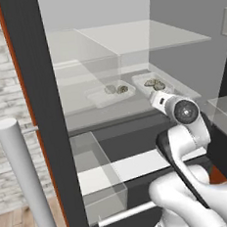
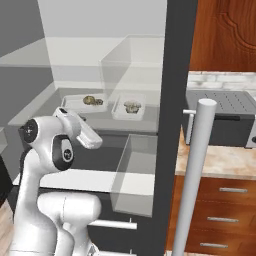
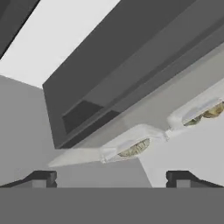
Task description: Place two dumplings into each of the tupperware containers and then place the containers in the fridge.
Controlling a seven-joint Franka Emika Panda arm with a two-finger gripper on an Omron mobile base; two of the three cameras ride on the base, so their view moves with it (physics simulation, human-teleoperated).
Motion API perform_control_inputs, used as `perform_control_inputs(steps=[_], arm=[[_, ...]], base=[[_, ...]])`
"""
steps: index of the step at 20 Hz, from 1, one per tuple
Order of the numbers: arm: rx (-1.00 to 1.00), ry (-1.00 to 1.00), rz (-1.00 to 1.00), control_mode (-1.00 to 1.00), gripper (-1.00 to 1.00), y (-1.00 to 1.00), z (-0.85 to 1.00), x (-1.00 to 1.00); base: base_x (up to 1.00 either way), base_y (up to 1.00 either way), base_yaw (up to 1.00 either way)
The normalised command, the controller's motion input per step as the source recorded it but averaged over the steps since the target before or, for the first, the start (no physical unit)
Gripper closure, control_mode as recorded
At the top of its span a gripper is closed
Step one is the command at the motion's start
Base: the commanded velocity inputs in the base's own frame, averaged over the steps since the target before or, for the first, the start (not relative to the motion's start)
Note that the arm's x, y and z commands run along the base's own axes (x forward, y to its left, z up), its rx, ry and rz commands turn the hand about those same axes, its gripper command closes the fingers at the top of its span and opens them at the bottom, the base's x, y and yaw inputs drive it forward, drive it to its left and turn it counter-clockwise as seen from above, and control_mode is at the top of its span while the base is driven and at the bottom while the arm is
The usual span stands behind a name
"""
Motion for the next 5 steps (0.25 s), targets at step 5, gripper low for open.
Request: perform_control_inputs(steps=[5], arm=[[-0.13,0.26,0.00,-1.00,-1.00,-0.82,-1.00,-1.00]], base=[[0.00,0.00,0.00]])
